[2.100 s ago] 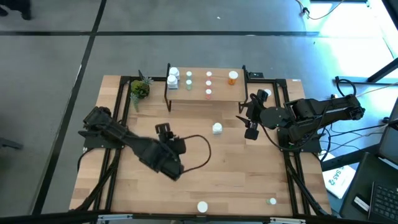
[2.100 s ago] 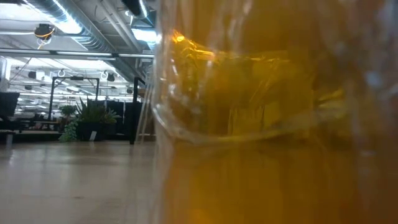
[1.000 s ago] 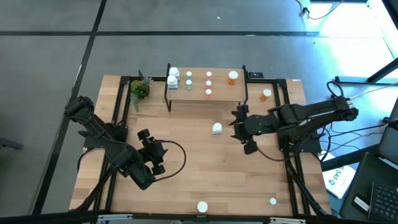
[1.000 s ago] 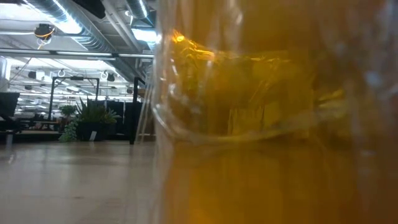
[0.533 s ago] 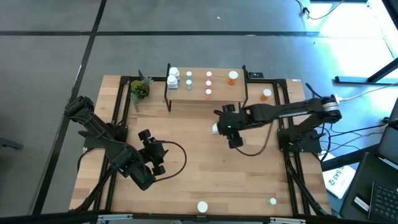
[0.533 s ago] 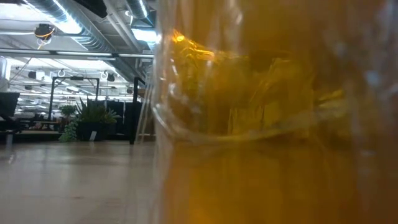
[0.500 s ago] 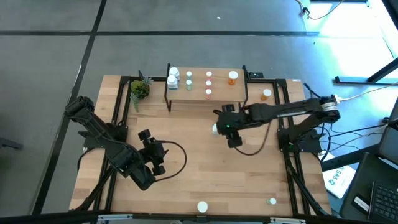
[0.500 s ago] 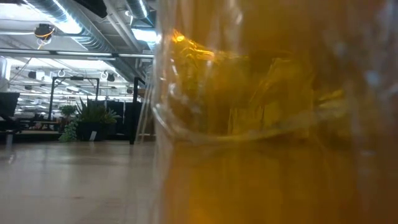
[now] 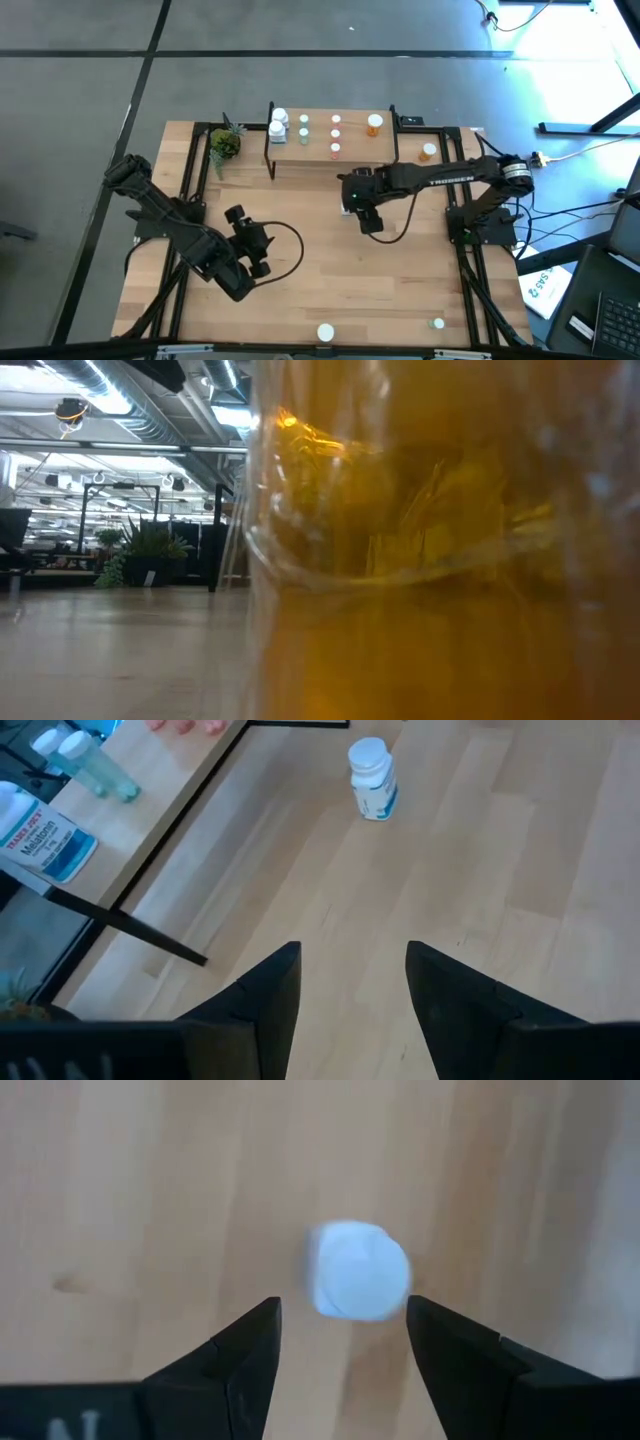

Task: Pick and place medicine bottles onto shelf by color
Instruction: Put the white pill bottle on the shelf aligned with the other white pill bottles

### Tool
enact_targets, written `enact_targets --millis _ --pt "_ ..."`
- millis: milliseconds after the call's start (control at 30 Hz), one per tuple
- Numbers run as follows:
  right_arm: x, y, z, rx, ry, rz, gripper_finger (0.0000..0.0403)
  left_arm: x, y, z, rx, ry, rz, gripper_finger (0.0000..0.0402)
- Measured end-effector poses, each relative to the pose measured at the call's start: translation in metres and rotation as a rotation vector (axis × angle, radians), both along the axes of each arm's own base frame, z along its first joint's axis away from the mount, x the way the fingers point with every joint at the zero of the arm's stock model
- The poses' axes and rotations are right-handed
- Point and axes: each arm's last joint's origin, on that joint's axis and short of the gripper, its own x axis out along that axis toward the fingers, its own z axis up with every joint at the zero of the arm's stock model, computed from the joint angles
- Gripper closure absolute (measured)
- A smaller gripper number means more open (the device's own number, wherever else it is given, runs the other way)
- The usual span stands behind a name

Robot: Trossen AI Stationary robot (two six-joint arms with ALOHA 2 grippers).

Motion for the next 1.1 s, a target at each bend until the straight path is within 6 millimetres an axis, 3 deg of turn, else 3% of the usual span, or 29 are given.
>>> enact_targets --millis 267,667,933,1100 --pt "0.007 -0.015 -0.014 0.031 0.029 -0.033 0.0183 0.003 0.004 0.0 -0.017 0.013 0.017 0.0227" --pt "0.007 -0.018 -0.011 0.03 0.012 -0.048 0.0183 0.009 0.008 0.0 -0.035 0.011 0.017 0.0227" --pt "-0.005 -0.017 -0.015 0.06 0.133 -0.127 0.0183 0.029 0.017 -0.012 -0.048 0.019 -0.053 0.0227" --pt "-0.015 -0.017 -0.034 0.034 0.186 -0.187 0.0183 0.031 0.02 -0.019 -0.055 0.021 -0.046 0.0227"
